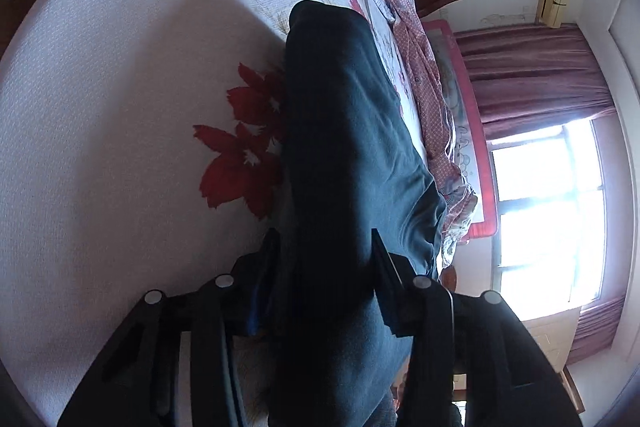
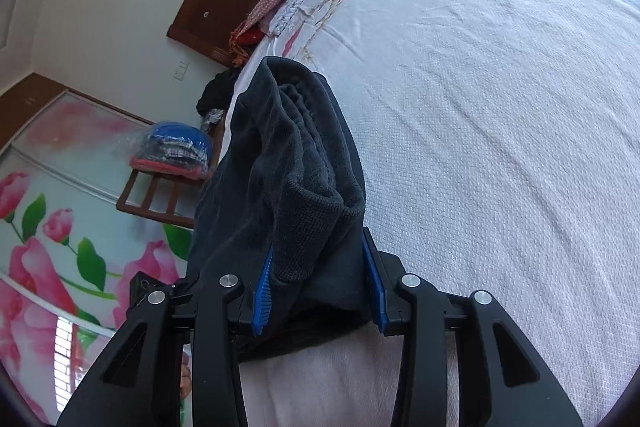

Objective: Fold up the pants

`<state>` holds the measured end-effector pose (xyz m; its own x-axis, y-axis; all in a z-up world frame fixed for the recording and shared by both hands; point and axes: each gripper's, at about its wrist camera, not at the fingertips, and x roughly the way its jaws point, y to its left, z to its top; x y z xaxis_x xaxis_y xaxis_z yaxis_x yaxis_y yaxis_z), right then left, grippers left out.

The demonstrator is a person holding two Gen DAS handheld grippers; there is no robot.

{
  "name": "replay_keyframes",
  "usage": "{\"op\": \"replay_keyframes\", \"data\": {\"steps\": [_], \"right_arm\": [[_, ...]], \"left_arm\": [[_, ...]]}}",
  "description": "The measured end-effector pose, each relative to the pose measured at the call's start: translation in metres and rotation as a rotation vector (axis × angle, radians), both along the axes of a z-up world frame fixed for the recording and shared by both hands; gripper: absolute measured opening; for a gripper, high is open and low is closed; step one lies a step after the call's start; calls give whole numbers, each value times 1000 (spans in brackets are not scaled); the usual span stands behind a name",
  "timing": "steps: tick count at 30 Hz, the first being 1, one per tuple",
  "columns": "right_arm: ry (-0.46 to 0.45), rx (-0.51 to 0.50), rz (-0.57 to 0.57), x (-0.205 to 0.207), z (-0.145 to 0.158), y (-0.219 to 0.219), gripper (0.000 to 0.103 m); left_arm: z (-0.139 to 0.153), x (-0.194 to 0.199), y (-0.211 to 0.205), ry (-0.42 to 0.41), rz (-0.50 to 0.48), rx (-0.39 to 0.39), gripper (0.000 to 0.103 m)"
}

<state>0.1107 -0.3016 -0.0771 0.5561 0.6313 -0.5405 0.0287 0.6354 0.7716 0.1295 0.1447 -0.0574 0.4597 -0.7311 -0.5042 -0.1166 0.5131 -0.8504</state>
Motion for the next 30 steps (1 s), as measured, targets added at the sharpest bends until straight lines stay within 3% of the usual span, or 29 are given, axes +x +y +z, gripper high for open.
{"op": "replay_keyframes", "data": {"steps": [2, 3, 4, 5, 8, 10, 12, 15, 18, 21, 23, 24, 27, 30], "right_arm": [[24, -9, 19, 0, 3, -1, 53], [34, -50, 17, -4, 8, -2, 62], [29, -88, 9, -10, 14, -5, 63], [15, -107, -10, -18, 21, -12, 63], [-65, -128, -161, -45, 49, -37, 63], [-157, -98, -217, -48, 74, -47, 63], [-212, -1, -130, -26, 92, -32, 63], [-253, 47, 20, 17, 104, 20, 63], [-192, 110, 79, 62, 83, 57, 63], [-118, 111, 2, 78, 46, 50, 63], [-37, 155, -73, 76, 13, 29, 47], [-35, 187, -78, 72, 4, 21, 34], [-76, 206, -75, 53, 23, 10, 34], [-135, 244, 3, 19, 45, 12, 34]], "left_arm": [[4, -1, 1, -2, 1, 11, 56], [10, -1, 2, 4, 0, 50, 69], [19, -4, 0, 7, 8, 112, 90], [31, -10, 4, -1, 44, 216, 94], [70, -33, 9, -116, 89, 383, 94], [94, -45, -4, -205, 56, 428, 96], [114, -51, -36, -304, -33, 442, 97], [119, -50, -91, -396, -225, 378, 98], [100, -57, -131, -397, -354, 376, 98], [74, -62, -151, -345, -412, 375, 98], [61, -65, -151, -334, -419, 389, 98], [59, -69, -149, -358, -422, 386, 98], [66, -71, -150, -369, -434, 404, 98], [78, -65, -141, -358, -394, 383, 98]]}}
